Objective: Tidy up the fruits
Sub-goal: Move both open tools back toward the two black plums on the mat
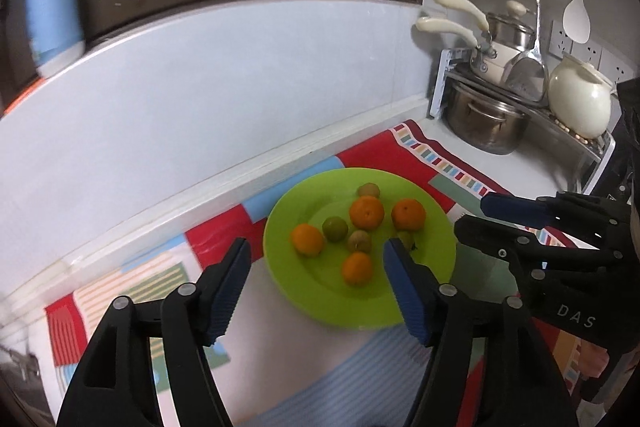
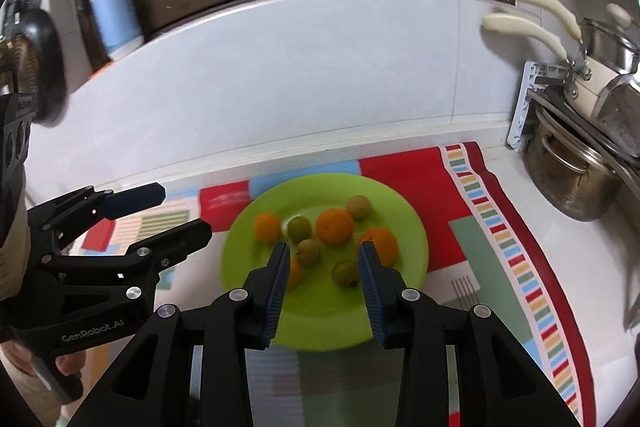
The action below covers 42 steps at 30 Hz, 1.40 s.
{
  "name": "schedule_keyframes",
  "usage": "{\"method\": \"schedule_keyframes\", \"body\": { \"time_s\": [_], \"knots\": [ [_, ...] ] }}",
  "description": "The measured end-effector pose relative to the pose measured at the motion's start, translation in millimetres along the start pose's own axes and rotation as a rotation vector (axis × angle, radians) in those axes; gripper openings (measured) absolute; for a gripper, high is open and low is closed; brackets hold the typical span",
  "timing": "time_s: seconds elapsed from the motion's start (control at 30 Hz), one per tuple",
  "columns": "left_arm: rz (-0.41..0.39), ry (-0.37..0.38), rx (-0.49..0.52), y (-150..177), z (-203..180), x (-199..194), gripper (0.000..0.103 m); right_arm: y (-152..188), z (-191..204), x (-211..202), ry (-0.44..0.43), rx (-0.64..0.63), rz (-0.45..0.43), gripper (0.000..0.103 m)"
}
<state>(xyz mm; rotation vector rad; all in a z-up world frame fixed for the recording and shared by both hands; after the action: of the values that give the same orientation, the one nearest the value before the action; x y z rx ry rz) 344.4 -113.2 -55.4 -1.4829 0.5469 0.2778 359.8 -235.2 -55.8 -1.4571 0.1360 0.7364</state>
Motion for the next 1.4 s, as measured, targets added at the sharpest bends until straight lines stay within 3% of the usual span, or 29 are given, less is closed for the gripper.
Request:
{"method": "schedule_keyframes", "body": {
  "time_s": [0.3, 0.67, 1.4],
  "knots": [
    [-0.031, -0.046, -0.018, 19, 9, -58, 0.082, 20, 36, -39, -0.052, -0.036, 0.013, 0.036],
    [0.003, -0.106, 0.005, 63, 18, -98, 0.085, 66, 74, -62, -0.120, -0.054, 0.095, 0.036],
    [0.163, -0.187, -0.026, 150, 34, -113, 0.085, 148, 111, -45, -0.230, -0.074, 0.318, 0.036]
  ]
}}
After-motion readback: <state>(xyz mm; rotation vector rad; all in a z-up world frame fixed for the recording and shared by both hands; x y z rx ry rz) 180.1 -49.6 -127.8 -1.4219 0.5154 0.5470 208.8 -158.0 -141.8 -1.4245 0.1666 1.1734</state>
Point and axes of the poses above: each gripper's, at about its wrist camera, not at the fingertips, and x roughly the way its jaws point, z to its left, y to its underside, the point moved 7 cm from there along x, roughly the way its jaws point, and after that the axes turned 12 degrees about -z, right-handed, at the moved point
